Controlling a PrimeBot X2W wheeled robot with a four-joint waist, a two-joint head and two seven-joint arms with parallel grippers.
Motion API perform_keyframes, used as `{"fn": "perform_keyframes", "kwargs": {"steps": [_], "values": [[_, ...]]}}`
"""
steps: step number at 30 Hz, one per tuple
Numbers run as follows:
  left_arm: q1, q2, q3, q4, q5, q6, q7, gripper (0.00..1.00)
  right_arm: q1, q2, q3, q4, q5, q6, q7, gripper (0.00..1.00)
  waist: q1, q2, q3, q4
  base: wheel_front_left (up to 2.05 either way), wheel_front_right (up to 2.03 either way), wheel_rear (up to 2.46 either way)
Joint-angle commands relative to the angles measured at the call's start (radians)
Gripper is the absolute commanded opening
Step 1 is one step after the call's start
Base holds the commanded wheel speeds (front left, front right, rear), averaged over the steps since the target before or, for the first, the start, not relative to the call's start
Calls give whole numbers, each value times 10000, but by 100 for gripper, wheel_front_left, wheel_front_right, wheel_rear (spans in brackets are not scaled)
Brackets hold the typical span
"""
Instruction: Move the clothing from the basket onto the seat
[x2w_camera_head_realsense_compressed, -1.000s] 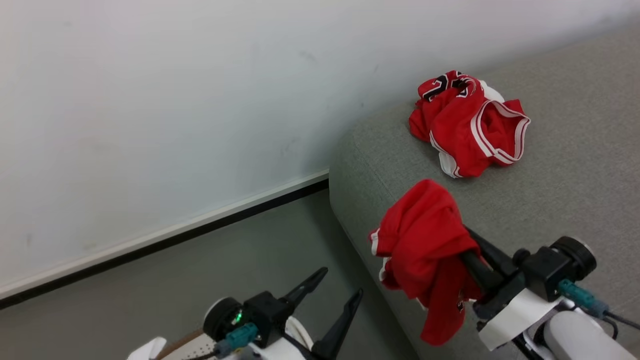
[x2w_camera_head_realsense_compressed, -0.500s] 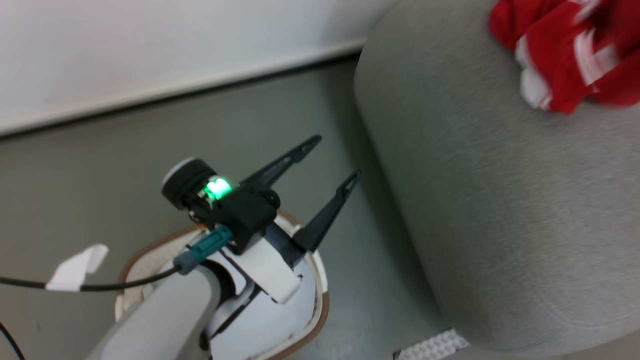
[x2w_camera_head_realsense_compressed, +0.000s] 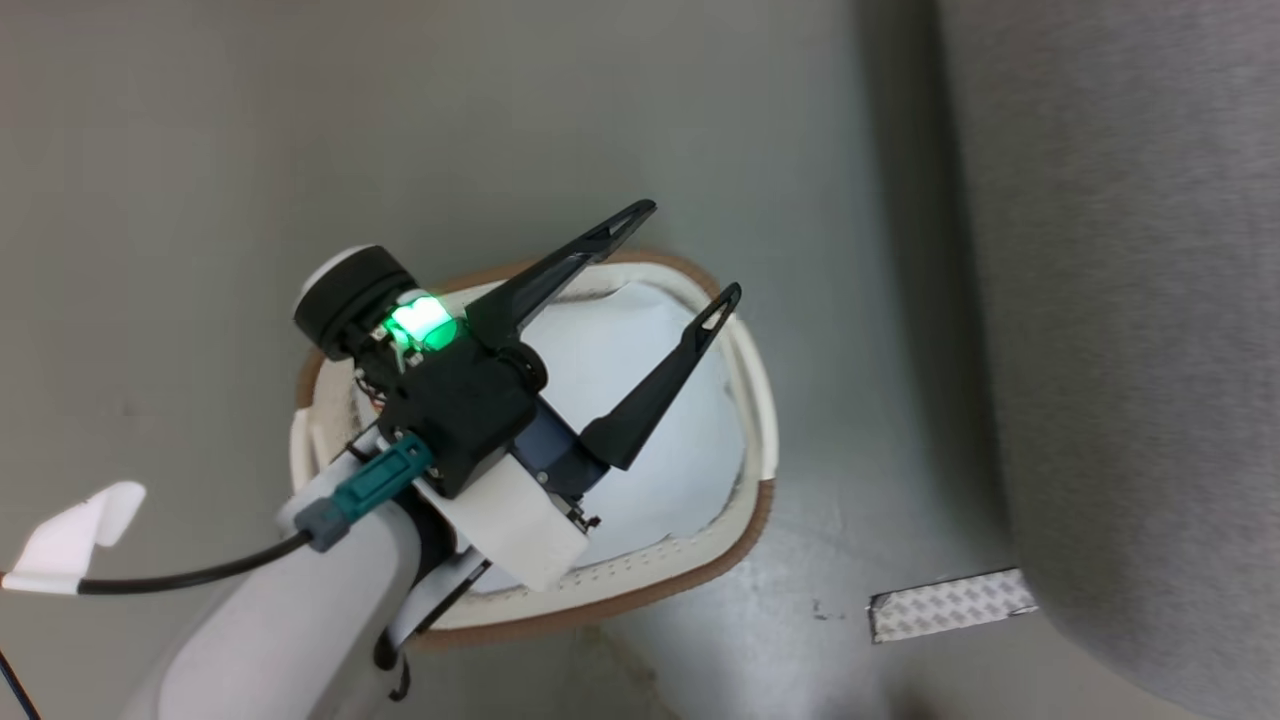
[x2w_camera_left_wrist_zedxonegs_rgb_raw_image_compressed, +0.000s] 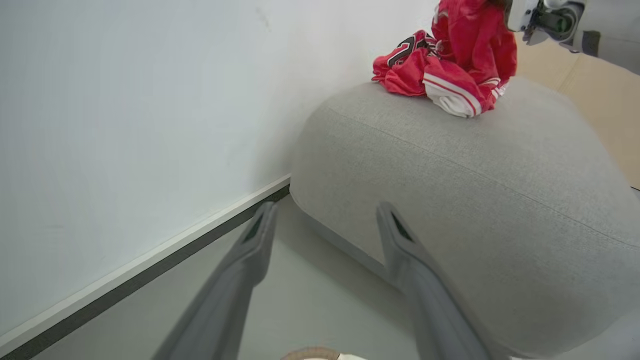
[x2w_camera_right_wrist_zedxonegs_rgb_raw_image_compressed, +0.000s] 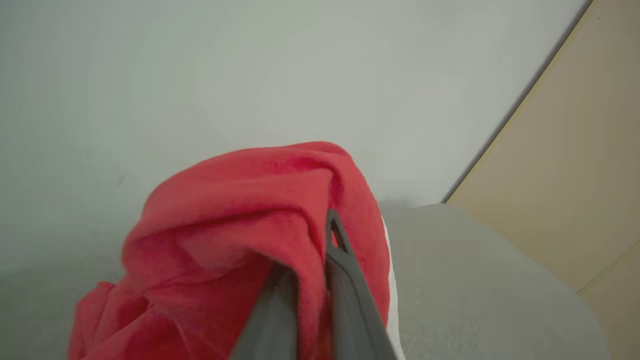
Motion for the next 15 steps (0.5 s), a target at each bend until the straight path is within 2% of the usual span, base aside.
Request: {"fn": "perform_keyframes", "kwargs": {"steps": [1,3,4,5,6,10,15], "values": [[-65,40,50,59,-47,40,-97,100,145,538,-684,377,-448,-30,-192,0,-4,0,605,645,0,0,0],[56,103,98,168,-81,86,-176,100,259,996,-1109,731,-796,-30,-426,0,-4,0,556,675,0,0,0],[133,143,120,221,-87,108,-213,100,267,1196,-1274,860,-927,-30,-601,12,-4,0,487,660,0,0,0],[217,181,167,286,-116,155,-259,100,290,1368,-1400,998,-1037,-30,-788,31,-4,0,385,625,0,0,0],[287,200,195,362,-158,182,-316,100,357,1494,-1457,1169,-1161,-30,-918,100,-4,0,257,584,0,0,0],[565,228,245,683,-304,273,-480,100,633,1692,-1178,1632,-1580,-30,-1308,100,-4,0,-322,457,0,0,0],[1201,83,341,1316,-595,517,-837,100,1424,1859,-125,2242,-1649,-30,-1840,100,-4,0,-1691,241,0,0,0]]}}
